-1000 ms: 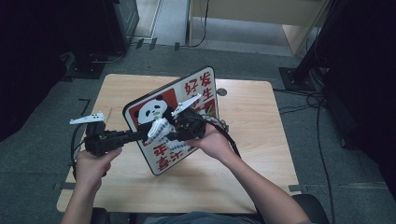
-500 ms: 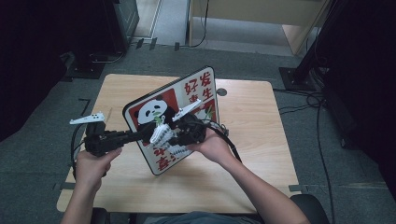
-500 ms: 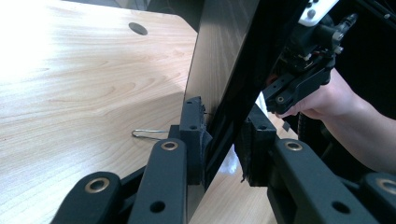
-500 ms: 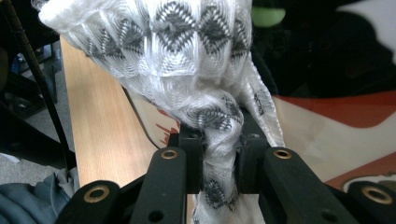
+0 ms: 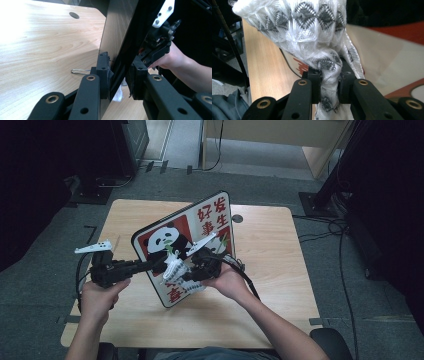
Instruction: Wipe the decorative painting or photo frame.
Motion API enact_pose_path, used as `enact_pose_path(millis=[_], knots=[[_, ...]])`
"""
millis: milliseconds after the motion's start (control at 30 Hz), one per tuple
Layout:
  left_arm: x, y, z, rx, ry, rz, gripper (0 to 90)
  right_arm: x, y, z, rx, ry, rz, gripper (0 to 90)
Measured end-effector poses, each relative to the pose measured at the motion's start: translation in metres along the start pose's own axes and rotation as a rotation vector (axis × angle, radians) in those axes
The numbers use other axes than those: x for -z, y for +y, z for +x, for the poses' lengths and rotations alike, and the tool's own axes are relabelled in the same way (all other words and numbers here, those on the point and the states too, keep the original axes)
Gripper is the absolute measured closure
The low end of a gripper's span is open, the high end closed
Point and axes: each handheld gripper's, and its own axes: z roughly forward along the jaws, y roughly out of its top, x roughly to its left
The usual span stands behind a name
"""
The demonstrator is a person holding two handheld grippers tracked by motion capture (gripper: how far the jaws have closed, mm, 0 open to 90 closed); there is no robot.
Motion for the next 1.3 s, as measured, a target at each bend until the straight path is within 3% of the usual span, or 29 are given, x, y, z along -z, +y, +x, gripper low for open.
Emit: enact_pose_path(millis=[1000, 1300], knots=[[0.0, 0.0, 0.0, -0.002, 0.004, -0.002, 74.1, -0.036, -0.042, -0.01, -0.062, 0.032, 0.081, 77.9], [0.001, 0.0, 0.0, -0.007, 0.013, -0.003, 73.3, -0.034, -0.043, -0.008, -0.057, 0.029, 0.098, 79.4]])
